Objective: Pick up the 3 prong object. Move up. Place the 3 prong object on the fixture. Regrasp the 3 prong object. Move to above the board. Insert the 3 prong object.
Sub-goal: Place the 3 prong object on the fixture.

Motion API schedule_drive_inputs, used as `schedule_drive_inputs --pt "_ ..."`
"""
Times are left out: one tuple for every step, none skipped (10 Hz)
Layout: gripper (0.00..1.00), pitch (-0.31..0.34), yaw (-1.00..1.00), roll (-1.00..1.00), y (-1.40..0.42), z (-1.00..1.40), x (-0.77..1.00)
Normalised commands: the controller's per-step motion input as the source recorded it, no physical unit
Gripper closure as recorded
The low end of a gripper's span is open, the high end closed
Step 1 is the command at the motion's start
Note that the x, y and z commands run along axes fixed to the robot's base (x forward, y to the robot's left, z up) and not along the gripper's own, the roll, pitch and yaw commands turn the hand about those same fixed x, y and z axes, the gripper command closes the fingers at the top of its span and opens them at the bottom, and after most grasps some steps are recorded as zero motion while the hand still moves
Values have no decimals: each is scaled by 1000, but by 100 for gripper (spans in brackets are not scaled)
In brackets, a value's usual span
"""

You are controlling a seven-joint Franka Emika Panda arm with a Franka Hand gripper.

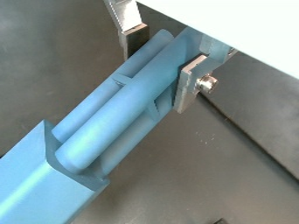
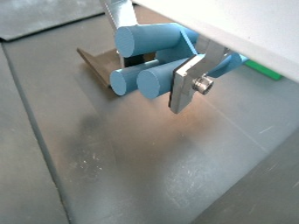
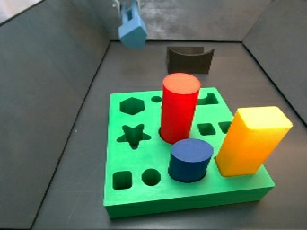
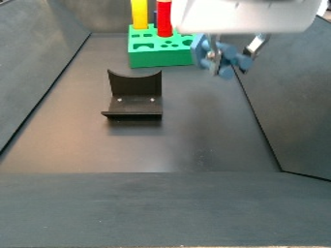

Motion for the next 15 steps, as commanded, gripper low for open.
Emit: schedule_drive_inputs --pt "100 -1 -4 -156 -9 721 -16" --pt "100 1 -10 -169 -7 591 -11" --pt "100 5 -16 -176 -2 464 -8" --pt "100 15 -24 -176 0 293 -3" --pt "100 -96 -1000 -101 -813 61 1000" --pt "100 -96 -1000 -97 -812 24 1000" --pt "100 -54 -604 -59 -712 1 1000" --pt "100 -39 -372 -49 -623 -5 1000" --pt "100 -21 -235 -35 -552 -13 1000" --pt "100 -7 -144 -14 -497 -16 1000" --pt "100 7 -74 12 -441 -17 1000" --pt "100 26 -19 47 -369 -22 1000" --pt "100 40 2 70 -315 -28 1000" --pt "100 50 13 91 -260 -30 1000" --pt "100 61 20 106 -207 -36 1000"
